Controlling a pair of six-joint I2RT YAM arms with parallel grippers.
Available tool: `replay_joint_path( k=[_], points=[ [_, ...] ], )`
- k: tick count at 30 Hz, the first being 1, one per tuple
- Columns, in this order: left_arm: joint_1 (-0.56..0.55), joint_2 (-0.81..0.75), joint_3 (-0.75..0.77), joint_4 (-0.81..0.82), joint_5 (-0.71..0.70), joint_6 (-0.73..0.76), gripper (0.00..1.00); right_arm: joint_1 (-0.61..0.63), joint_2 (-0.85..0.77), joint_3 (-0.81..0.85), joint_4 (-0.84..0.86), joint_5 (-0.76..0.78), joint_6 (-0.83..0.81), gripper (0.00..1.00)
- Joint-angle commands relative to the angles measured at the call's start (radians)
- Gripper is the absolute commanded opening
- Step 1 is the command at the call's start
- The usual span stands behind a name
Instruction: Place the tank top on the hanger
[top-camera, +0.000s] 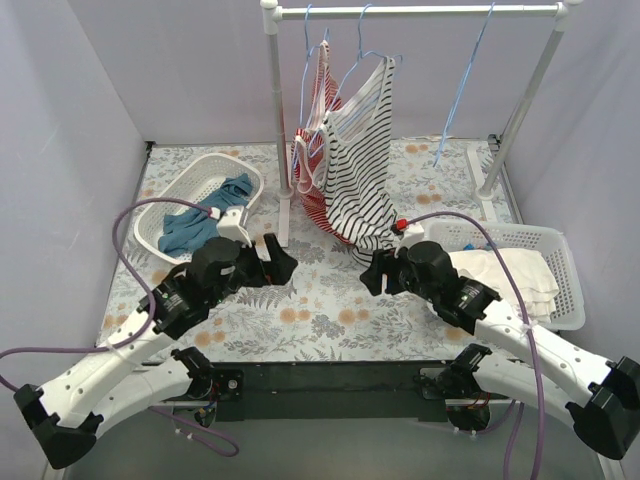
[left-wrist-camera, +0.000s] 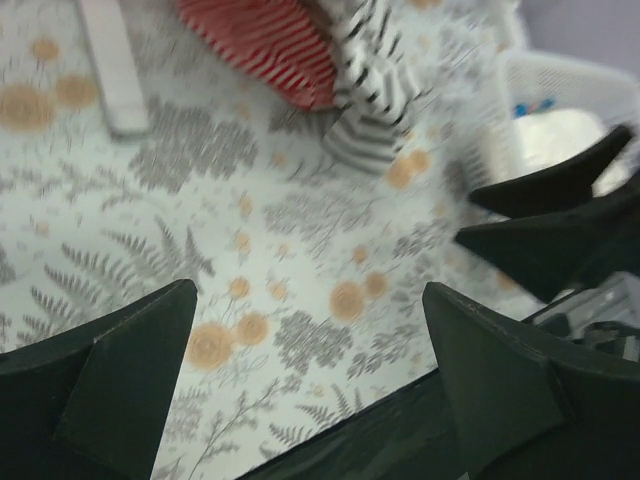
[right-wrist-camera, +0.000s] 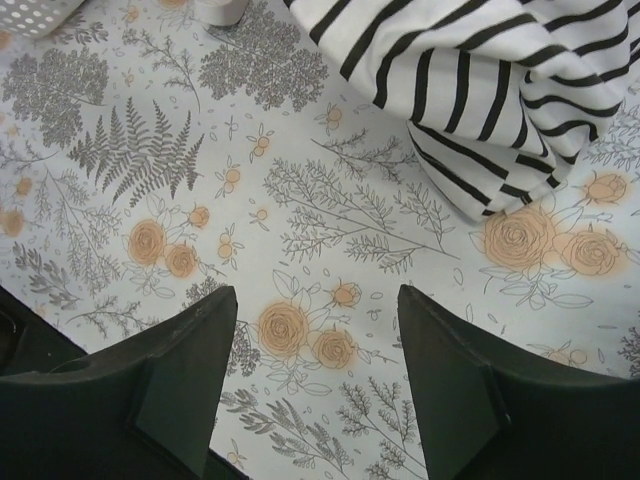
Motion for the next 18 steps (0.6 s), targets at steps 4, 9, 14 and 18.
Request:
replay_joint_path(
  k=[4, 9, 14, 18],
  points=[
    [0.002, -0.014, -0.211, 0.079, -0.033, -0.174, 0.98, 0.002, -0.111, -0.083, 0.045, 0.018, 0.029, 0.77],
    [0.002, -0.003, -0.239, 0.131, -0.036, -0.194, 0.98, 0.002, -0.156, -0.106, 0.047, 0.049, 0.016, 0.79],
    [0.002, 0.008, -0.245, 0.179, -0.047, -0.185, 0.98, 0.002, -0.189, -0.112, 0.042, 0.074, 0.006, 0.82],
    [0.002, 0.047, -0.213, 0.157, -0.071, -0.182, 0.98, 0.0, -0.196, -0.111, 0.039, 0.081, 0.002, 0.83]
  ],
)
